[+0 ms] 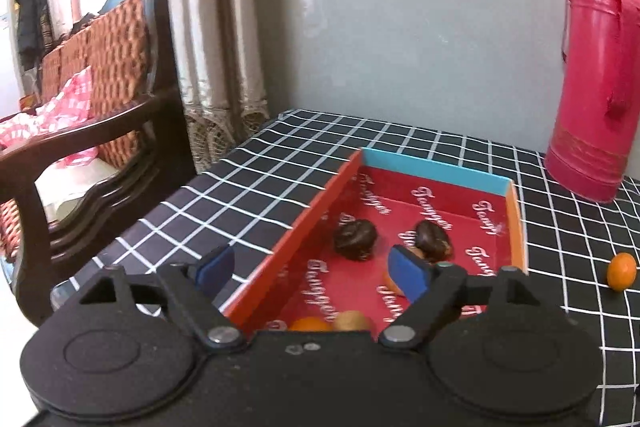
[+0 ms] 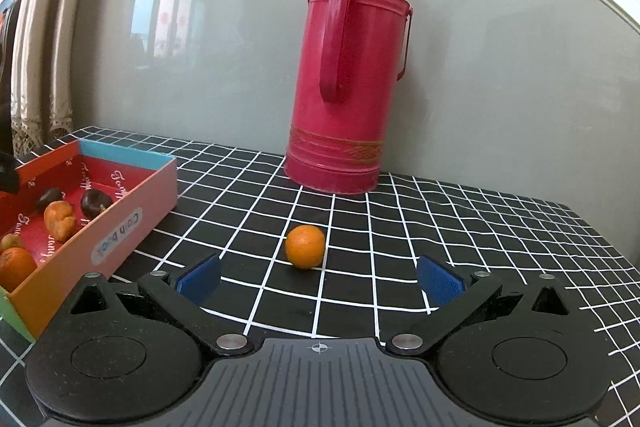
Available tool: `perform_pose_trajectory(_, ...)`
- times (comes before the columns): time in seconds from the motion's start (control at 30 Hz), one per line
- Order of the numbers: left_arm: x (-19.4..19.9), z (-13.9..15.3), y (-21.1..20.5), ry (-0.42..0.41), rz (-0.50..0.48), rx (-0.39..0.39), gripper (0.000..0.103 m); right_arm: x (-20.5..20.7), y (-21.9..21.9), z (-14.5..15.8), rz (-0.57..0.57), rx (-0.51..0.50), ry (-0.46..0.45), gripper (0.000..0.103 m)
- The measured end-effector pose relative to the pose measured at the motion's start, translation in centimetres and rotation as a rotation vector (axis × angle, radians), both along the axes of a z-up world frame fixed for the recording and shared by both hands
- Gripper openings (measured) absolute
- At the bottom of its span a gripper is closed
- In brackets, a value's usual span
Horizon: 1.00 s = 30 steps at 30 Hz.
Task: Organize fruits
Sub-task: 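Lower the right gripper onto the last mandarin and close it, then carry the mandarin over the box and open the right gripper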
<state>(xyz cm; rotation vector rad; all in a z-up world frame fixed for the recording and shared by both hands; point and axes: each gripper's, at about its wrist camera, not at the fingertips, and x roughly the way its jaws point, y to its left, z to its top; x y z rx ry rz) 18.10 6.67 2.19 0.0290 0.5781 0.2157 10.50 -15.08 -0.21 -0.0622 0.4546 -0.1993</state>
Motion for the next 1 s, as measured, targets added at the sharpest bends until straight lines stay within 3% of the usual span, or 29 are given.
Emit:
perform_pose_trajectory(0.3, -1.6, 0.4, 3.7, 0.005, 0.083, -0.017, 0.08, 4.3, -0.9, -1.6, 0.002, 0.005, 0.085, 0.103)
perform_pose_trajectory(0.7, -2.9, 0.5, 7.9, -0.009, 0.188, 0.018, 0.08, 10.6, -2.4, -2.5, -0.037, 0.07, 0.143, 0.102)
perform_pose_trajectory(0.77, -3.1, 0.5, 8.5, -0.008, 0.202, 0.024, 0.08, 11.1, -2.5, -2.7, -0.047, 0.084, 0.155, 0.09)
perform_pose_trajectory(0.83, -3.2, 0.5, 9.2, -0.006, 0.219, 0.023, 0.08, 11.6, -2.7, -3.1, -0.043, 0.115, 0.179, 0.058)
perform_pose_trajectory(0.97, -3.3, 0.5, 10.0, 0.0, 0.237, 0.014, 0.08, 12.2, -2.8, -3.7, -0.053, 0.145, 0.211, 0.049)
perform_pose_trajectory(1.0, -3.3, 0.6, 10.1, 0.0, 0.238, 0.015, 0.08, 12.3, -2.7, -3.8, -0.049, 0.148, 0.213, 0.042)
